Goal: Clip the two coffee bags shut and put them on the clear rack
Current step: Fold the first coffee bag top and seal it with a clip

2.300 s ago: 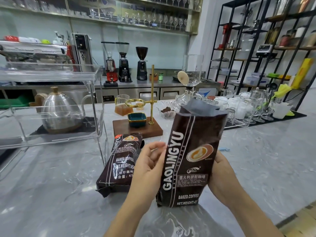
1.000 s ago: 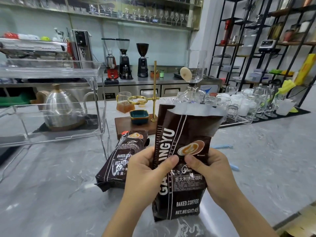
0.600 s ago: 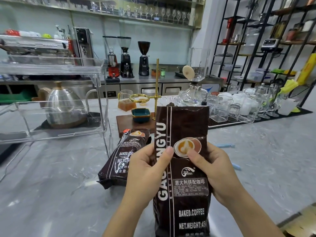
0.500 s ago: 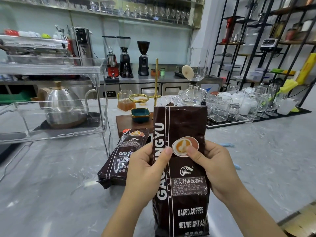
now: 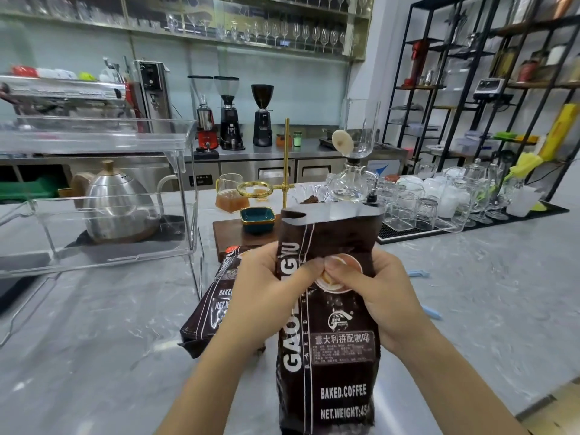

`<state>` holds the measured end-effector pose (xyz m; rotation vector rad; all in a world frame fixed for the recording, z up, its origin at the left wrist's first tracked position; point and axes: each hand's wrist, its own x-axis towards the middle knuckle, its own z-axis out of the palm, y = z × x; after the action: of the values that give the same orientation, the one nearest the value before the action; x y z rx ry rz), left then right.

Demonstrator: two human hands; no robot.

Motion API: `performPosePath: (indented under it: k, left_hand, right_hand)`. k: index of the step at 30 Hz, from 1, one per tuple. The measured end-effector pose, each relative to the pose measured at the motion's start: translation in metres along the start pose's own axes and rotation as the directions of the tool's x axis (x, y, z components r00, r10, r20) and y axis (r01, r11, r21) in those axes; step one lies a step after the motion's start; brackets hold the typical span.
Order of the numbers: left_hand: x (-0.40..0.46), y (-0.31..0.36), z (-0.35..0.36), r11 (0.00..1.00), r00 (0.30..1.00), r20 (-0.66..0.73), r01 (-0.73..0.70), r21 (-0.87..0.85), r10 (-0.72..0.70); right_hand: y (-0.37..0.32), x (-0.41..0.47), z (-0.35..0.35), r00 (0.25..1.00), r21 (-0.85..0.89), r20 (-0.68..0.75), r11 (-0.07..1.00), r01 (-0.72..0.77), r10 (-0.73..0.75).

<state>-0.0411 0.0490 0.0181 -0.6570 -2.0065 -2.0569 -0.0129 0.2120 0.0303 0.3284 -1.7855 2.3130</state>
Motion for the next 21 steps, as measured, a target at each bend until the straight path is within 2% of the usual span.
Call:
performPosePath:
  k: [5, 8, 15, 21]
  left_hand:
    - [0.035, 0.011, -0.023, 0.996, 0.998, 0.059, -0.044, 0.082, 0.039]
    - [0.049, 0.008, -0.034, 0.996, 0.999, 0.034, 0.008, 0.085, -0.011]
    - [0.075, -0.003, -0.049, 0.992, 0.995, 0.08, 0.058, 0.108, -0.067]
    - [0.083, -0.017, -0.057, 0.992, 0.992, -0.031, 0.12, 0.044, -0.119]
  right_hand:
    - [-0.005, 0.04, 0.009, 0.997, -0.091, 0.036, 0.993, 0.071, -0.068]
    - [-0.011, 0.066, 0.01, 0.992, -0.228, 0.121, 0.971, 0.071, -0.044]
    - [-0.021, 0.12, -0.004, 0.939, -0.365, 0.34, 0.927, 0.09, 0.043]
    - [0.007, 0.139, 0.001, 0.958, -0.301, 0.286, 0.945, 0.125, -0.035]
